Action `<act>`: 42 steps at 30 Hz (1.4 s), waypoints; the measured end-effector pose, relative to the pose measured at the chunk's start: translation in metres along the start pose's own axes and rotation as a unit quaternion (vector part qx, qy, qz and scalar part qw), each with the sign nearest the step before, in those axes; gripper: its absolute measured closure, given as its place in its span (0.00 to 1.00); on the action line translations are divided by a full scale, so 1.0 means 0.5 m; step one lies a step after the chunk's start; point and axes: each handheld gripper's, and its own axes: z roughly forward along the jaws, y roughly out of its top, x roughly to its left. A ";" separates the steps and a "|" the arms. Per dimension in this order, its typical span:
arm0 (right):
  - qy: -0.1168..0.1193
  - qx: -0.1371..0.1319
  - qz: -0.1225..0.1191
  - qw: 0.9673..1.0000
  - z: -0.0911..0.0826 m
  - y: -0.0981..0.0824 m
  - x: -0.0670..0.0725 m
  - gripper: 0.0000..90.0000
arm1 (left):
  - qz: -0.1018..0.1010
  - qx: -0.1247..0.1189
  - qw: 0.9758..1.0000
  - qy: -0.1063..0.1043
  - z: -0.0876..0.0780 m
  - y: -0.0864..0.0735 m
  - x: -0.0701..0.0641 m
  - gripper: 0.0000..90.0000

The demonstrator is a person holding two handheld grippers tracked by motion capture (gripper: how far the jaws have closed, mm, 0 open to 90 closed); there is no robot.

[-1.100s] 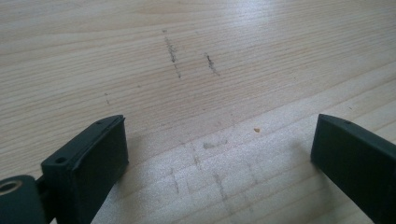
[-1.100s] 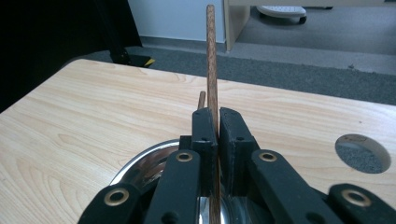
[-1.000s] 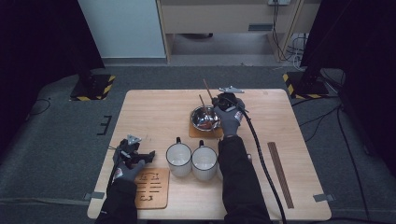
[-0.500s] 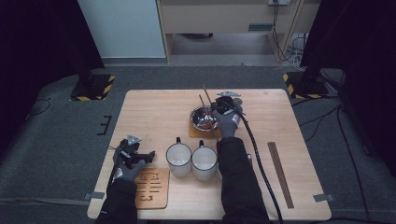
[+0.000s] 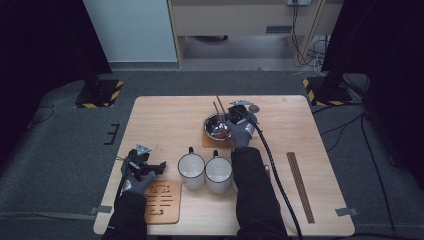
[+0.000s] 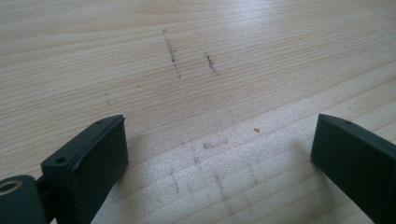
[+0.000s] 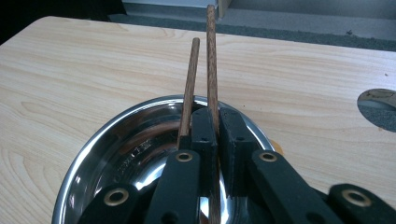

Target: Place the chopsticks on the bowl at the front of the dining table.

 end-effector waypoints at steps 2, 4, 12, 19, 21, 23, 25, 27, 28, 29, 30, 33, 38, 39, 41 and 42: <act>0.000 0.003 -0.002 1.000 0.002 -0.001 0.002 0.95 | 0.000 0.000 1.000 0.000 0.000 0.000 0.000 0.03; 0.001 0.006 -0.002 1.000 0.004 -0.001 0.004 0.95 | 0.000 0.000 1.000 0.000 0.000 0.000 0.000 0.03; 0.000 0.019 -0.003 1.000 0.008 -0.006 0.005 0.94 | 0.000 0.000 1.000 0.000 0.000 0.000 0.000 0.03; 0.002 0.024 -0.004 1.000 0.010 -0.007 0.004 0.92 | 0.000 0.000 1.000 0.000 0.000 0.000 0.000 0.03; 0.003 0.025 -0.004 1.000 0.009 -0.007 0.004 0.90 | 0.000 0.000 1.000 0.000 0.000 0.000 0.000 0.03; 0.004 0.026 -0.005 1.000 0.008 -0.006 0.003 0.89 | 0.000 0.000 1.000 0.000 0.000 0.000 0.000 0.03; 0.003 0.025 -0.009 1.000 0.006 -0.006 0.001 0.88 | 0.000 0.000 1.000 0.000 0.000 0.000 0.000 0.03; 0.006 0.026 -0.013 1.000 0.001 -0.005 0.000 0.88 | 0.000 0.000 1.000 0.000 0.000 0.000 0.000 0.03; 0.006 0.025 -0.015 1.000 -0.001 -0.005 -0.001 0.88 | 0.000 0.000 1.000 0.000 0.000 0.000 0.000 0.03; 0.006 0.025 -0.018 1.000 -0.004 -0.005 -0.001 0.88 | 0.000 0.000 1.000 0.000 0.000 0.000 0.000 0.03; 0.007 0.025 -0.021 0.999 -0.006 -0.006 -0.002 0.88 | 0.000 0.000 1.000 0.000 0.000 0.000 0.000 0.03; 0.008 0.034 -0.031 0.999 -0.009 -0.011 -0.001 0.89 | 0.000 0.000 1.000 0.000 0.000 0.000 0.000 0.03; 0.011 0.038 -0.033 0.999 -0.007 -0.013 0.002 0.94 | 0.000 0.000 1.000 0.000 0.000 0.000 0.000 0.03; 0.010 0.038 -0.033 0.999 -0.007 -0.014 0.002 0.94 | 0.000 0.000 1.000 0.000 0.000 0.000 0.000 0.03; 0.010 0.037 -0.033 0.999 -0.006 -0.014 0.002 0.95 | 0.000 0.000 1.000 0.000 0.000 0.000 0.000 0.03; 0.010 0.037 -0.033 0.999 -0.006 -0.014 0.002 0.95 | 0.000 0.000 1.000 0.000 0.000 0.000 0.000 0.03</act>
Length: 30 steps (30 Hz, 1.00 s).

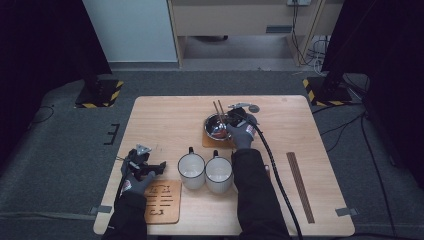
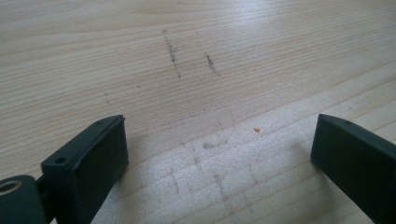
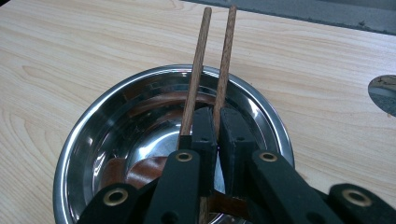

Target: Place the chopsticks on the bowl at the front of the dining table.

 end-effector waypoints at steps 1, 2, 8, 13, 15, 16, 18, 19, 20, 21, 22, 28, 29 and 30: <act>0.000 0.000 0.000 1.000 0.000 0.000 0.000 0.95 | 0.000 0.000 1.000 0.000 0.000 0.000 0.000 0.03; 0.001 -0.001 0.000 1.000 0.001 0.000 0.000 0.95 | 0.000 0.000 1.000 0.000 0.000 0.000 0.000 0.03; 0.006 -0.002 -0.003 1.000 0.004 0.001 0.004 0.95 | 0.000 0.000 1.000 0.000 0.000 0.000 0.000 0.03; 0.008 -0.003 -0.003 1.000 0.003 0.000 0.005 0.95 | 0.000 0.000 1.000 0.000 0.000 0.000 0.000 0.03; 0.010 -0.001 -0.001 1.000 0.002 -0.001 0.006 0.95 | 0.000 0.000 1.000 0.000 0.000 0.000 0.000 0.03; 0.011 -0.001 -0.001 1.000 0.001 -0.001 0.006 0.95 | 0.000 0.000 1.000 0.000 0.000 0.000 0.000 0.03; 0.012 -0.002 -0.001 1.000 0.001 -0.002 0.004 0.95 | 0.000 0.000 1.000 0.000 0.000 0.000 0.000 0.03; 0.012 -0.002 0.001 1.000 0.000 -0.002 0.004 0.95 | 0.000 0.000 1.000 0.000 0.000 0.000 0.000 0.03; 0.013 -0.002 0.001 1.000 0.000 -0.002 0.003 0.95 | 0.000 0.000 1.000 0.000 0.000 0.000 0.000 0.03; 0.013 -0.002 0.000 1.000 0.000 -0.002 0.003 0.95 | 0.000 0.000 1.000 0.000 0.000 0.000 0.000 0.03; 0.014 -0.003 0.000 1.000 0.000 -0.003 0.003 0.94 | 0.000 0.000 1.000 0.000 0.000 0.000 0.000 0.03; 0.015 -0.019 0.003 1.000 -0.007 0.001 0.002 0.87 | 0.000 0.000 1.000 0.000 0.000 0.000 0.000 0.03; 0.017 -0.020 0.003 1.000 -0.008 0.001 0.003 0.84 | 0.000 0.000 1.000 0.000 0.000 0.000 0.000 0.03; 0.019 -0.024 0.001 1.000 -0.009 0.002 0.004 0.81 | 0.000 0.000 1.000 0.000 0.000 0.000 0.000 0.03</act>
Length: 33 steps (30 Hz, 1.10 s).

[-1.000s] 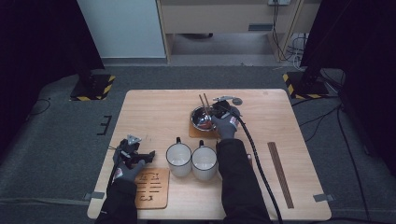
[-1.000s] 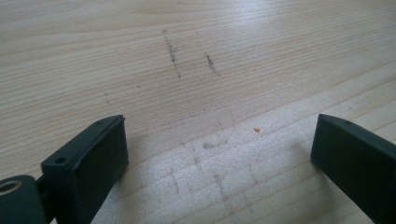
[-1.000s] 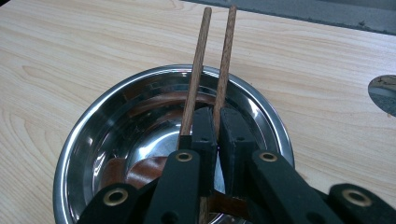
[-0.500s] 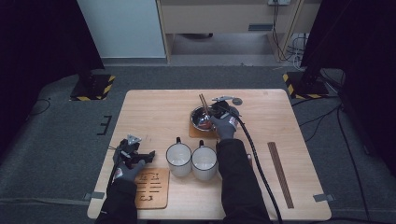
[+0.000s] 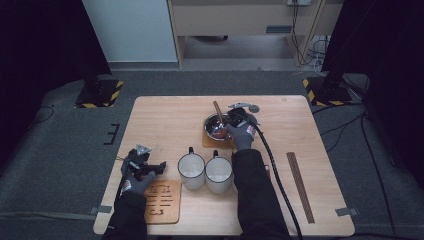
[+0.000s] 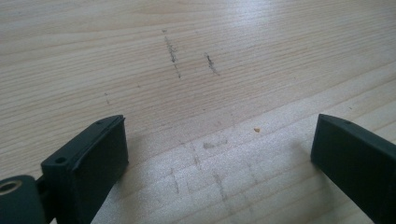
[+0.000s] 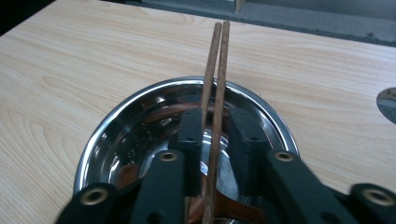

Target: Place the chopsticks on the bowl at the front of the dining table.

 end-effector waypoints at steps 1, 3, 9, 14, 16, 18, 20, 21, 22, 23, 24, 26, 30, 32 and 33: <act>0.001 0.000 -0.002 1.000 0.000 0.000 0.002 0.78 | 0.000 0.000 1.000 0.000 0.000 0.000 0.000 0.03; 0.000 0.001 -0.006 1.000 0.001 0.001 0.004 0.76 | 0.000 0.000 1.000 0.000 0.000 0.000 0.000 0.03; -0.002 0.016 -0.016 1.000 0.009 -0.001 0.009 0.74 | 0.000 0.000 1.000 0.000 0.000 0.000 0.000 0.03; -0.004 0.027 -0.021 0.999 0.013 -0.004 0.010 0.80 | 0.000 0.000 1.000 0.000 0.000 0.000 0.000 0.03; -0.004 0.029 -0.023 0.999 0.013 -0.004 0.011 0.83 | 0.000 0.000 1.000 0.000 0.000 0.000 0.000 0.03; -0.004 0.032 -0.024 0.999 0.014 -0.005 0.011 0.86 | 0.000 0.000 1.000 0.000 0.000 0.000 0.000 0.03; -0.005 0.035 -0.024 0.999 0.015 -0.006 0.012 0.86 | 0.000 0.000 1.000 0.000 0.000 0.000 0.000 0.03; -0.006 0.035 -0.025 0.999 0.015 -0.006 0.012 0.87 | 0.000 0.000 1.000 0.000 0.000 0.000 0.000 0.03; -0.008 0.035 -0.026 0.999 0.014 -0.006 0.012 0.87 | 0.000 0.000 1.000 0.000 0.000 0.000 0.000 0.03; -0.010 0.036 -0.028 0.999 0.014 -0.006 0.012 0.87 | 0.000 0.000 1.000 0.000 0.000 0.000 0.000 0.03; -0.011 0.036 -0.028 0.999 0.014 -0.006 0.012 0.87 | 0.000 0.000 1.000 0.000 0.000 0.000 0.000 0.03; -0.012 0.036 -0.026 0.999 0.014 -0.005 0.013 0.87 | 0.000 0.000 1.000 0.000 0.000 0.000 0.000 0.03; -0.014 0.034 -0.020 0.999 0.014 -0.006 0.012 0.88 | 0.000 0.000 1.000 0.000 0.000 0.000 0.000 0.03; -0.018 0.033 -0.015 0.999 0.014 -0.006 0.010 0.88 | 0.000 0.000 1.000 0.000 0.000 0.000 0.000 0.03; -0.018 0.032 -0.014 0.999 0.013 -0.006 0.008 0.88 | 0.000 0.000 1.000 0.000 0.000 0.000 0.000 0.03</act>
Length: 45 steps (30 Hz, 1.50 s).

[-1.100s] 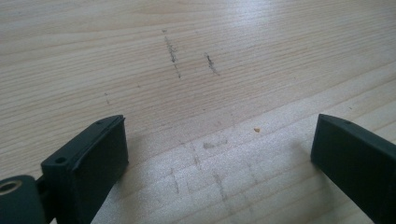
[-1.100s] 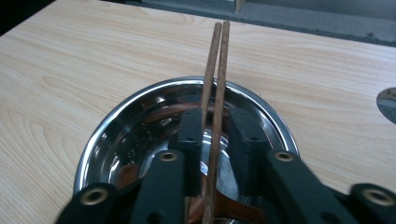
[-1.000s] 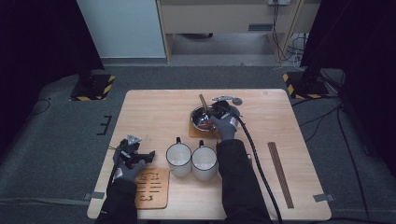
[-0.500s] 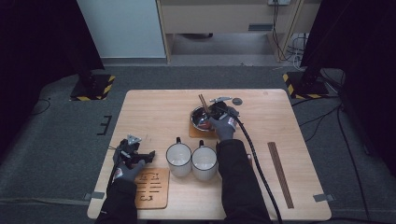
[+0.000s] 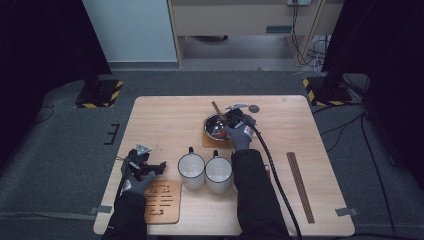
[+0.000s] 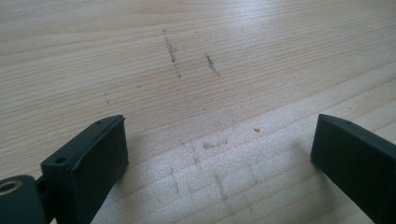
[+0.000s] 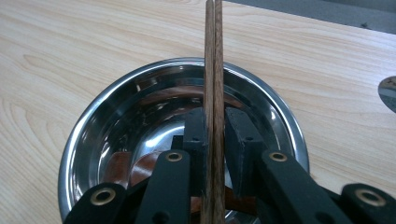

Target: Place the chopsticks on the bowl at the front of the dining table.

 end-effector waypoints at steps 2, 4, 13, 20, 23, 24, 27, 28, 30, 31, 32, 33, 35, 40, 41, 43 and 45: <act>-0.003 -0.001 0.004 1.000 0.000 -0.001 -0.002 0.88 | 0.000 0.000 1.000 0.000 0.000 0.000 0.000 0.03; -0.006 -0.001 0.005 1.000 -0.001 -0.001 -0.003 0.88 | 0.000 0.000 1.000 0.000 0.000 0.000 0.000 0.03; -0.015 -0.003 0.013 1.000 0.000 -0.001 -0.006 0.88 | 0.000 0.000 1.000 0.000 0.000 0.000 0.000 0.03; -0.013 -0.001 0.013 1.000 0.000 -0.002 -0.006 0.80 | 0.000 0.000 1.000 0.000 0.000 0.000 0.000 0.03; -0.011 -0.006 0.011 1.000 -0.003 0.000 -0.007 0.78 | 0.000 0.000 1.000 0.000 0.000 0.000 0.000 0.03; -0.009 -0.006 0.013 1.000 -0.004 0.001 -0.008 0.77 | 0.000 0.000 1.000 0.000 0.000 0.000 0.000 0.03; -0.006 -0.012 0.015 1.000 -0.008 0.004 -0.010 0.75 | 0.000 0.001 1.000 0.000 0.000 0.000 0.000 0.03; -0.005 -0.015 0.014 1.000 -0.011 0.005 -0.010 0.73 | 0.000 0.001 1.000 0.000 0.000 0.000 0.000 0.03; -0.001 -0.021 0.011 1.000 -0.015 0.006 -0.009 0.72 | 0.000 0.001 1.000 0.000 0.000 0.000 0.000 0.03; 0.000 -0.023 0.011 1.000 -0.018 0.007 -0.008 0.71 | 0.000 0.001 1.000 0.000 0.000 0.001 0.000 0.03; 0.000 -0.026 0.008 1.000 -0.020 0.007 -0.007 0.71 | 0.000 0.001 1.000 0.000 0.000 0.000 0.000 0.03; 0.001 -0.027 0.008 1.000 -0.022 0.008 -0.007 0.71 | 0.000 0.001 1.000 0.000 0.000 0.000 0.000 0.03; 0.002 -0.030 0.008 1.000 -0.027 0.010 -0.007 0.71 | 0.000 0.001 1.000 0.000 0.000 0.000 0.000 0.03; 0.007 -0.040 0.000 0.999 -0.044 0.015 -0.004 0.72 | 0.000 0.001 1.000 0.000 0.000 0.000 0.000 0.03; 0.010 -0.040 -0.004 0.999 -0.048 0.015 -0.003 0.73 | 0.000 0.001 1.000 0.000 0.000 0.000 0.000 0.03; 0.011 -0.042 -0.009 0.999 -0.055 0.016 0.001 0.75 | 0.000 0.001 1.000 0.000 0.000 0.000 0.000 0.03; 0.013 -0.044 -0.011 0.999 -0.062 0.017 0.003 0.77 | 0.000 0.001 1.000 0.000 0.000 0.000 0.000 0.03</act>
